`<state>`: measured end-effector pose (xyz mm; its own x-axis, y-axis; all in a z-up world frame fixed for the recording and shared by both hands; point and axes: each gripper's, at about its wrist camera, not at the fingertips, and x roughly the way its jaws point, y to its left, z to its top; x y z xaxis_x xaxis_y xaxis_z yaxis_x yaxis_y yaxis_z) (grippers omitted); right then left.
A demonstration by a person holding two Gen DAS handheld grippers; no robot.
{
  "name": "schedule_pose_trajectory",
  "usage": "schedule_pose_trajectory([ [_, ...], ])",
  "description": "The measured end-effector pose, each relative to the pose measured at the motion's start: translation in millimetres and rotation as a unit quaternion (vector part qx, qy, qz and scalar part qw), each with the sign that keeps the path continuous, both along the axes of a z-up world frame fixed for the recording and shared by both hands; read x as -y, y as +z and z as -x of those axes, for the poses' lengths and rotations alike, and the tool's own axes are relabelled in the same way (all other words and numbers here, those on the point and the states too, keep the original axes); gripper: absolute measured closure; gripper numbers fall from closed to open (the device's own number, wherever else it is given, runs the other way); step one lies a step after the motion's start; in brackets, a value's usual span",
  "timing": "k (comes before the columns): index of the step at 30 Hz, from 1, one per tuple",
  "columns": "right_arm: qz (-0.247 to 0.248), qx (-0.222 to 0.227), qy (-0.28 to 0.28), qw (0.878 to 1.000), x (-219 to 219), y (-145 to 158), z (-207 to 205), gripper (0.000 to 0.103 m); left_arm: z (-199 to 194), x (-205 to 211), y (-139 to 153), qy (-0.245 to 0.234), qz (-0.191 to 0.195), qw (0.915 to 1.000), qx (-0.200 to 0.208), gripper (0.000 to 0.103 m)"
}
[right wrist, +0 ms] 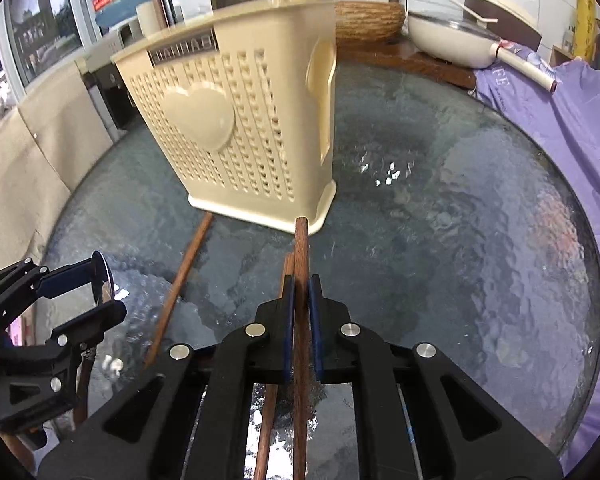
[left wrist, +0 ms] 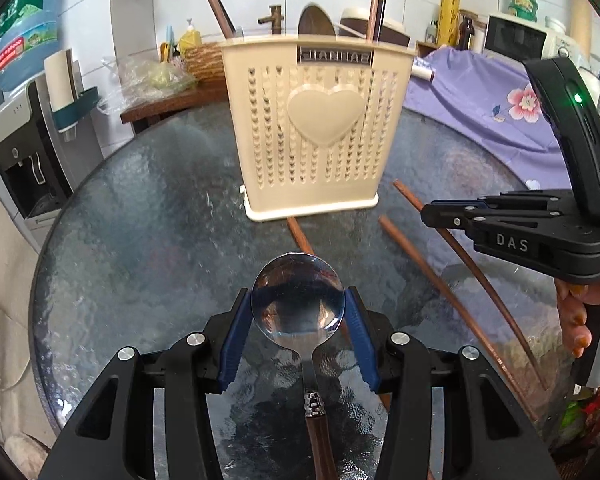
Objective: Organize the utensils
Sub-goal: 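Lift the spoon and chopstick and carry them above the cream holder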
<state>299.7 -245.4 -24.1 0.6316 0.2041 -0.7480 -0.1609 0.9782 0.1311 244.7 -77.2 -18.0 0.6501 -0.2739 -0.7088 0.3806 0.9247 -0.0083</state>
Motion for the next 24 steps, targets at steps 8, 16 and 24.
schedule_pose_trajectory([
  [8,-0.025,0.049,0.002,0.999,6,36,20,0.095,5,-3,25,-0.011,0.02,0.9994,0.028,0.057],
  [16,-0.036,0.087,0.012,0.995,8,69,40,0.095,12,-9,45,-0.017,0.035,0.998,0.049,0.057],
  [24,-0.042,0.12,0.024,0.992,7,100,59,0.095,20,-12,68,-0.026,0.051,0.996,0.069,0.057],
])
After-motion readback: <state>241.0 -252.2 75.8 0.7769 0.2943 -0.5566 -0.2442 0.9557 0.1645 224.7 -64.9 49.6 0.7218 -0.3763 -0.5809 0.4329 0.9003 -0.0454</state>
